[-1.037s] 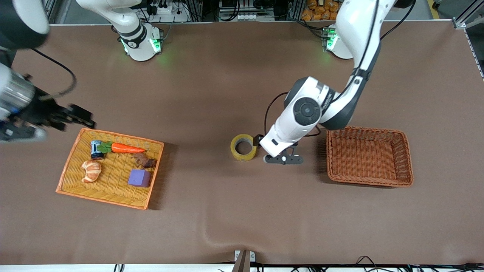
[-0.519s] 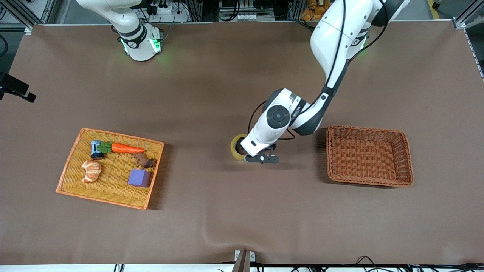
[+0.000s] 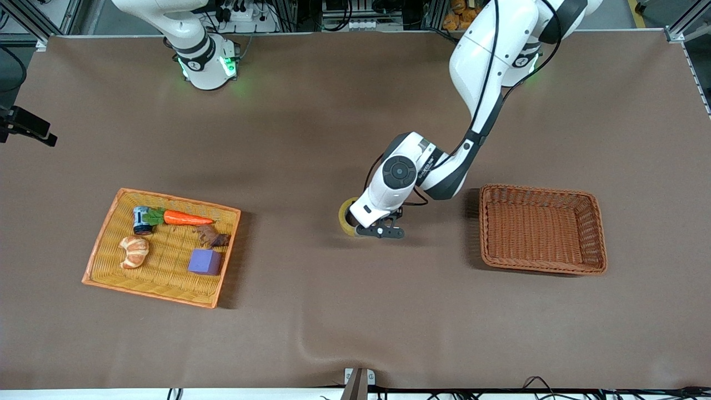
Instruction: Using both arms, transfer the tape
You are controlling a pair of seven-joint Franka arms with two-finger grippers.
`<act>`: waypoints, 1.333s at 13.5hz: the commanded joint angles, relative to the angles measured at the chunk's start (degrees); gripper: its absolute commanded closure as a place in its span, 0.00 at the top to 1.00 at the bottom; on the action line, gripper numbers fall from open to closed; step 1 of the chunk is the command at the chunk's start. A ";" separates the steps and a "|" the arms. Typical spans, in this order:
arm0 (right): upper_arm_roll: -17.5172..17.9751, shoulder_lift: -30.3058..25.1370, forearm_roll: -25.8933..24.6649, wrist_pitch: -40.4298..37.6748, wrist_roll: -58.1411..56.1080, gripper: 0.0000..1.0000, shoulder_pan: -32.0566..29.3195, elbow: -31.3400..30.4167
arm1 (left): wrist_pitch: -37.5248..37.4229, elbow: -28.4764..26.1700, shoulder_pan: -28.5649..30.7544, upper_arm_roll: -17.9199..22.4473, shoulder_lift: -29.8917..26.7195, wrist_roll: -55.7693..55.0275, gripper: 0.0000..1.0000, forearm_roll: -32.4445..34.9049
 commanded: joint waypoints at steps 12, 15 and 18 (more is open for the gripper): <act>0.28 -1.38 1.65 -1.03 0.04 1.00 0.33 -1.33 | -21.45 -6.76 14.91 0.34 -23.46 9.92 0.00 4.42; 0.28 -1.38 1.65 -1.11 -0.49 1.00 0.59 -1.51 | -21.45 -13.62 23.35 0.42 -28.84 18.88 0.00 4.42; 0.46 -1.29 1.65 -1.11 -0.40 1.00 0.77 -1.42 | -19.97 -16.27 32.93 0.25 -27.19 29.43 0.00 4.51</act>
